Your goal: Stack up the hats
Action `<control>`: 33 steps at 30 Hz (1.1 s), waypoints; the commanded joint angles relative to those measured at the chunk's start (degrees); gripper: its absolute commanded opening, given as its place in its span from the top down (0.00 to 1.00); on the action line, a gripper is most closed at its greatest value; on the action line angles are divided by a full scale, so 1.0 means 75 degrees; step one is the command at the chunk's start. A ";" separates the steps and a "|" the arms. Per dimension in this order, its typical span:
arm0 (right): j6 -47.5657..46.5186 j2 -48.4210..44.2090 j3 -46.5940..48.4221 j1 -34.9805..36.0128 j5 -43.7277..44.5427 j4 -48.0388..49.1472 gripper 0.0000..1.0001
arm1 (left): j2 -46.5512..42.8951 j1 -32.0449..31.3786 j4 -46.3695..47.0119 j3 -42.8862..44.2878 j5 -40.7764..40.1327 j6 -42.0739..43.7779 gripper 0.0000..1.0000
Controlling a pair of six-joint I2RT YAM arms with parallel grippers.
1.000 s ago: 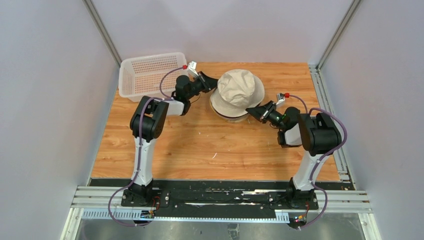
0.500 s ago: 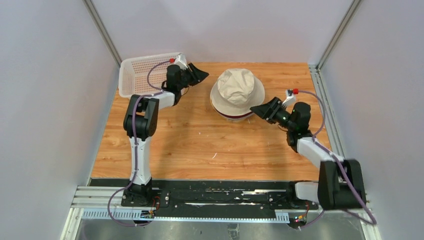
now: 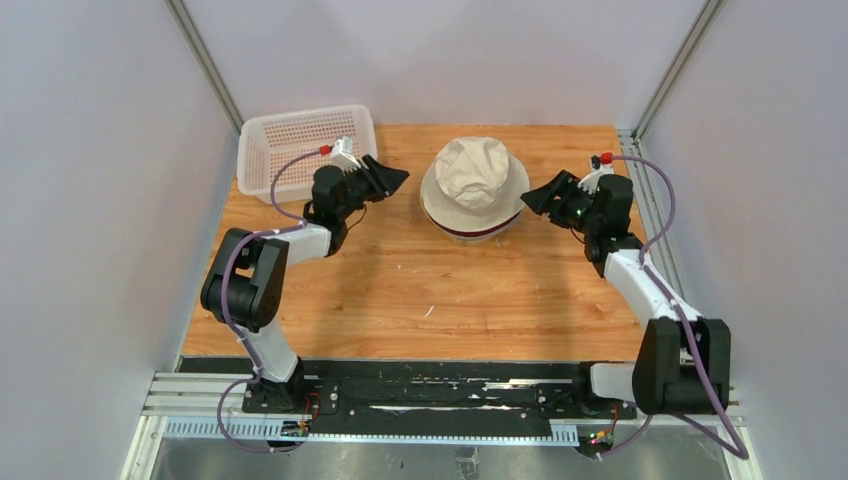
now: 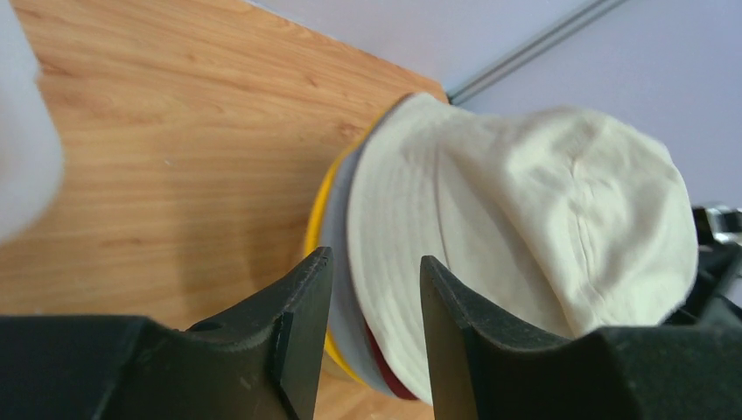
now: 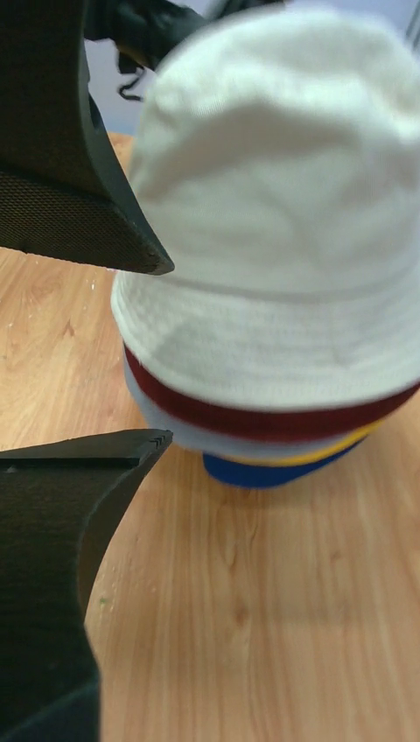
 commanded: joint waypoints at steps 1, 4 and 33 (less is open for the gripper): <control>0.0141 0.0618 0.0130 -0.0344 -0.0216 0.0365 0.36 | -0.0418 -0.0399 0.1306 -0.0850 -0.0260 -0.0214 0.54; 0.0377 0.0922 0.0111 -0.0507 -0.0425 0.0828 0.38 | -0.0267 -0.0532 0.1922 -0.1088 -0.0265 -0.0389 0.54; 0.0926 0.1912 0.0636 -0.0974 -0.1226 0.1940 0.41 | 0.2381 -0.0630 0.5084 -0.0733 0.0658 -0.1991 0.53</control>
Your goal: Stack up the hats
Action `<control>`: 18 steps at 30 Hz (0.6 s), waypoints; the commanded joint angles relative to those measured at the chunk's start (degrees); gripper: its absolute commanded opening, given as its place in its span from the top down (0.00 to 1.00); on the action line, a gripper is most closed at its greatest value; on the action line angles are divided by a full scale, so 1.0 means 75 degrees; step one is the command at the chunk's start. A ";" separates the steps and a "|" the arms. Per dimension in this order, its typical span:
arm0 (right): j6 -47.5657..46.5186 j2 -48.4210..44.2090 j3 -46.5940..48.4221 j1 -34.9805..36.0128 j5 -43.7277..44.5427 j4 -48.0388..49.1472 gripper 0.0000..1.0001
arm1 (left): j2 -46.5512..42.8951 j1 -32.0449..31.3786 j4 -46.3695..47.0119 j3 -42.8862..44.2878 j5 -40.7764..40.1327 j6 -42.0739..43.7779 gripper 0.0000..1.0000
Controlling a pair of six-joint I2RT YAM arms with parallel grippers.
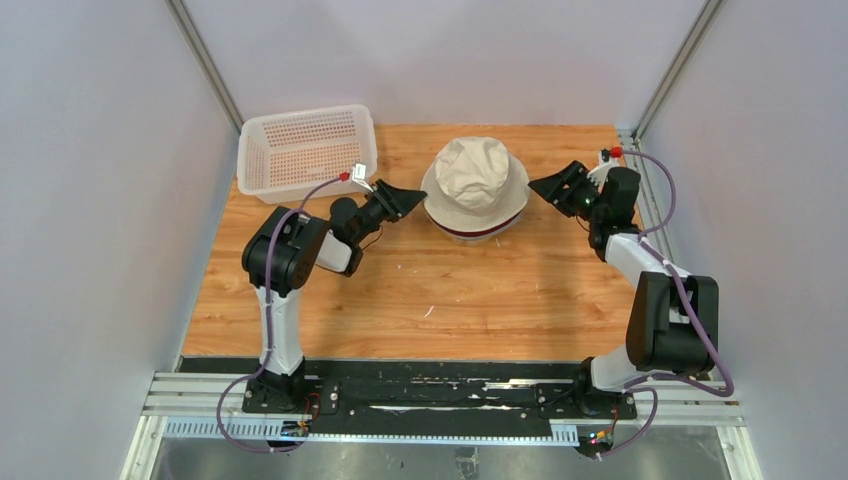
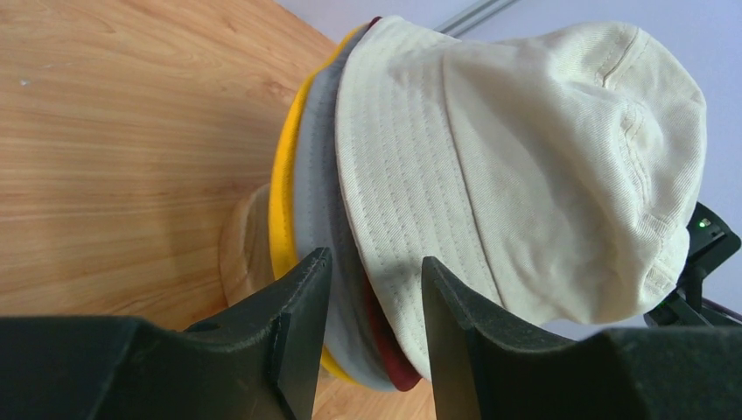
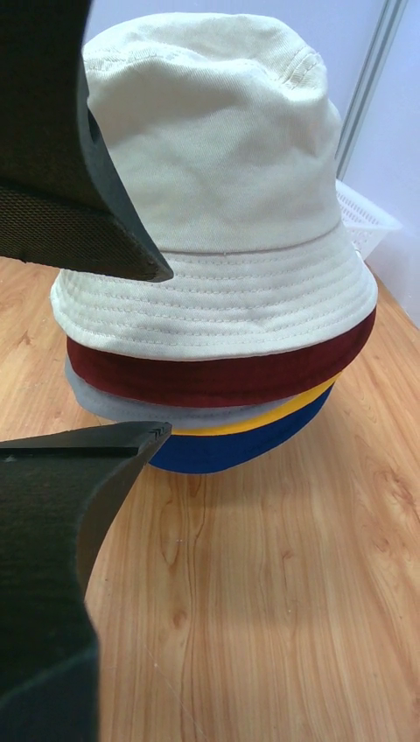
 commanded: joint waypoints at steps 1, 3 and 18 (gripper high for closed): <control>0.0122 0.0052 0.0272 -0.0173 -0.0173 0.0343 0.41 | 0.0212 -0.0057 0.0557 0.0363 0.0282 -0.0099 0.53; 0.0144 0.0053 0.0263 -0.0189 -0.0187 0.0362 0.41 | 0.0283 -0.0075 0.0619 0.0468 0.0340 -0.0127 0.53; 0.0536 0.0460 0.0274 -0.0374 -0.0624 0.1023 0.42 | 0.0848 -0.0106 0.1182 0.0868 0.0532 -0.0675 1.00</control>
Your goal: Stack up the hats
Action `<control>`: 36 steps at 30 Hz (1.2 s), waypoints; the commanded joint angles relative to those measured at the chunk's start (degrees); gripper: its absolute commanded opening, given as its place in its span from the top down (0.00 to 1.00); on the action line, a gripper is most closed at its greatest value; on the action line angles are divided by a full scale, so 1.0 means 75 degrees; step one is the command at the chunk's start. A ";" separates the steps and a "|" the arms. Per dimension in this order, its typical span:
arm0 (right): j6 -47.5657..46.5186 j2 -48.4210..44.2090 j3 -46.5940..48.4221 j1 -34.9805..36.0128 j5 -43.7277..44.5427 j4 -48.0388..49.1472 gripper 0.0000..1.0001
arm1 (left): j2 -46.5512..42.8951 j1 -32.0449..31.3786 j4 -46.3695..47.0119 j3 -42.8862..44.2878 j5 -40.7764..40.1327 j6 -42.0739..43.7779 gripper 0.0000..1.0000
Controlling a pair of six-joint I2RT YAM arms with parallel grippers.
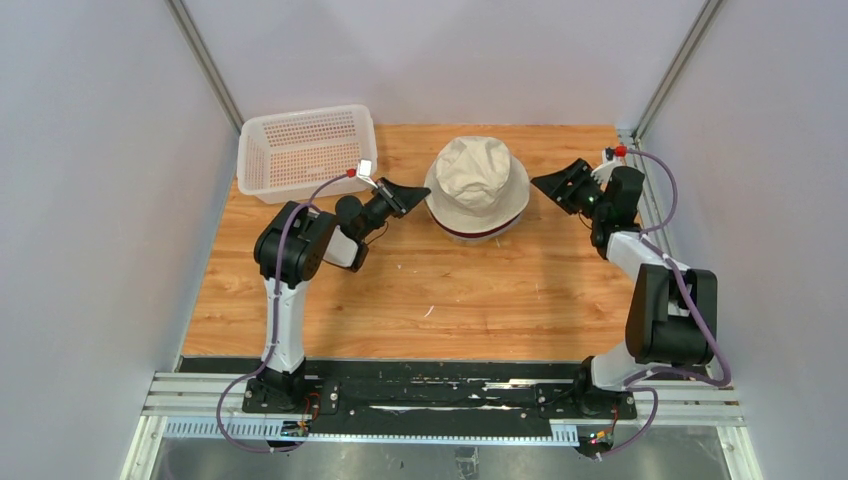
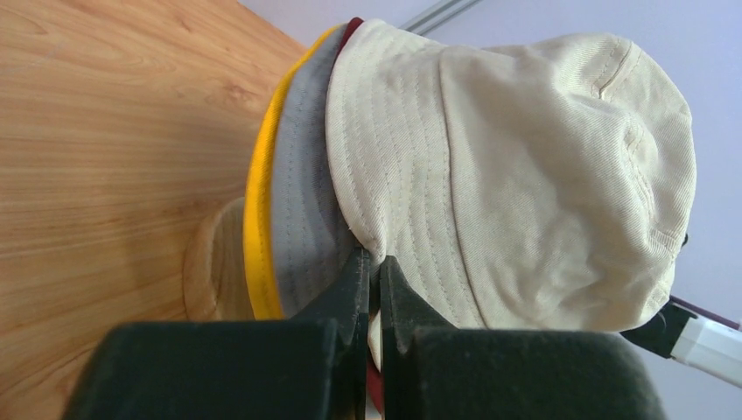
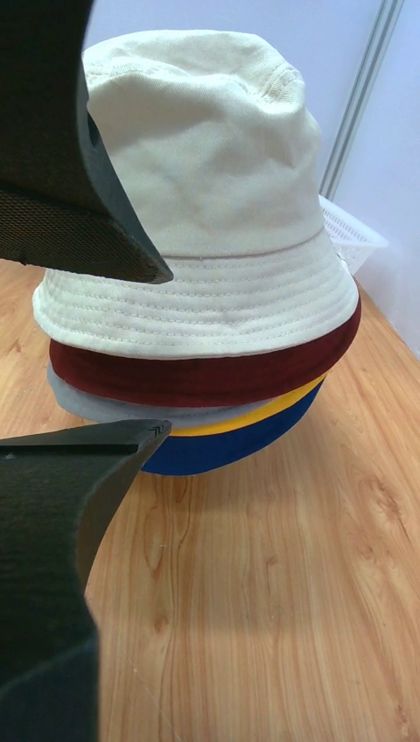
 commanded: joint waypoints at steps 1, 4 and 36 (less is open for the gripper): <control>0.0349 0.0342 0.0242 -0.0199 -0.0439 0.0736 0.42 | -0.0024 -0.0046 0.0489 0.0040 0.0010 -0.0010 1.00; 0.0647 0.0658 0.0241 -0.0260 -0.0712 0.1261 0.42 | -0.0062 0.0012 0.0529 0.0000 -0.0128 -0.0038 1.00; 0.3409 0.3037 0.0556 0.0307 -0.1908 0.5366 0.61 | 0.0296 0.0100 -0.0165 0.0957 -0.0067 -0.0024 1.00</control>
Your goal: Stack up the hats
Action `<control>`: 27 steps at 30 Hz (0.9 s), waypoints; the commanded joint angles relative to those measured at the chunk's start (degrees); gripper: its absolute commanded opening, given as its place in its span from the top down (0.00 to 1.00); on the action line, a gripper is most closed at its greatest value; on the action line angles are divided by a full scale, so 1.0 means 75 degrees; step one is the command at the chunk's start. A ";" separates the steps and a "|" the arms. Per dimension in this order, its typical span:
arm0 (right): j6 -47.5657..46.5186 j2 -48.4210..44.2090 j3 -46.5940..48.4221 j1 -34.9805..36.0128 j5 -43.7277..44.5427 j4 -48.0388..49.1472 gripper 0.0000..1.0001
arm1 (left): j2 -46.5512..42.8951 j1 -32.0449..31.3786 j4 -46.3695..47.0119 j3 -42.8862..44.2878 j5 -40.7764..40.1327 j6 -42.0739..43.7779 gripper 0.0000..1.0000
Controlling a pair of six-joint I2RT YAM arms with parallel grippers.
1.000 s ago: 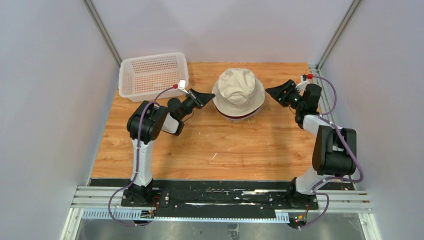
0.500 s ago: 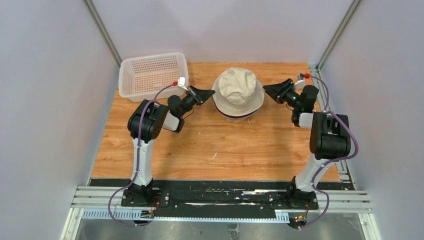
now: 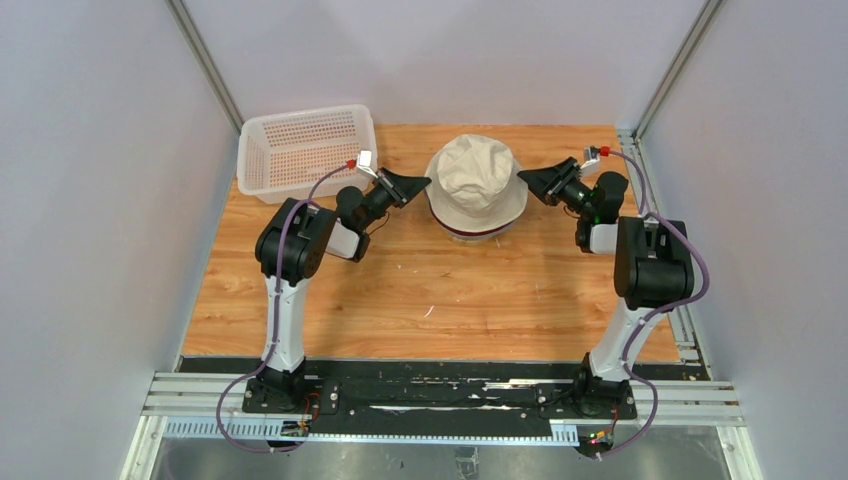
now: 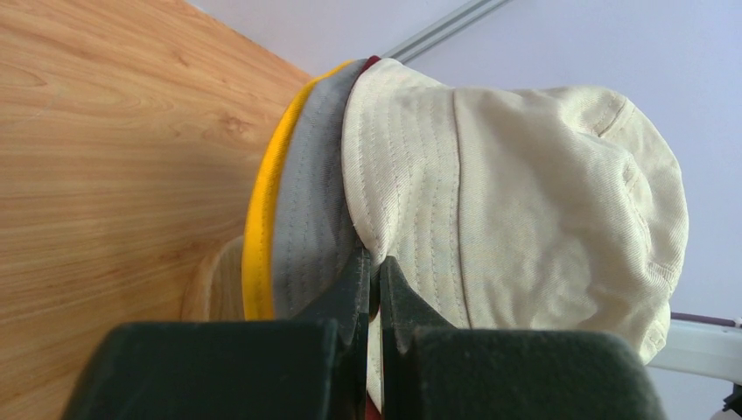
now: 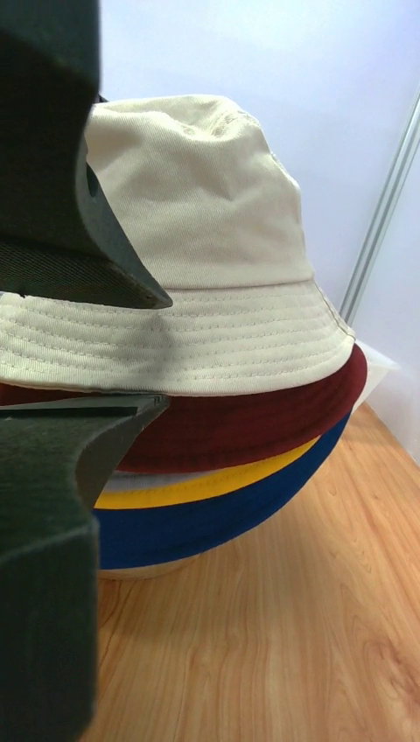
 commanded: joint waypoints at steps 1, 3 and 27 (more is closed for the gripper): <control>0.0323 0.0204 0.0143 0.0173 -0.0185 0.0783 0.65 | 0.0131 -0.0012 0.0126 0.0243 0.0025 0.0142 1.00; 0.0476 0.0269 0.0078 0.0194 -0.0180 0.0976 0.75 | 0.0144 -0.0012 0.0087 0.0265 0.0025 0.0165 1.00; -0.4183 -0.0753 0.0810 0.0755 0.2754 -0.5849 1.00 | 0.0401 0.0014 -0.0556 -0.0187 -0.0335 0.0514 1.00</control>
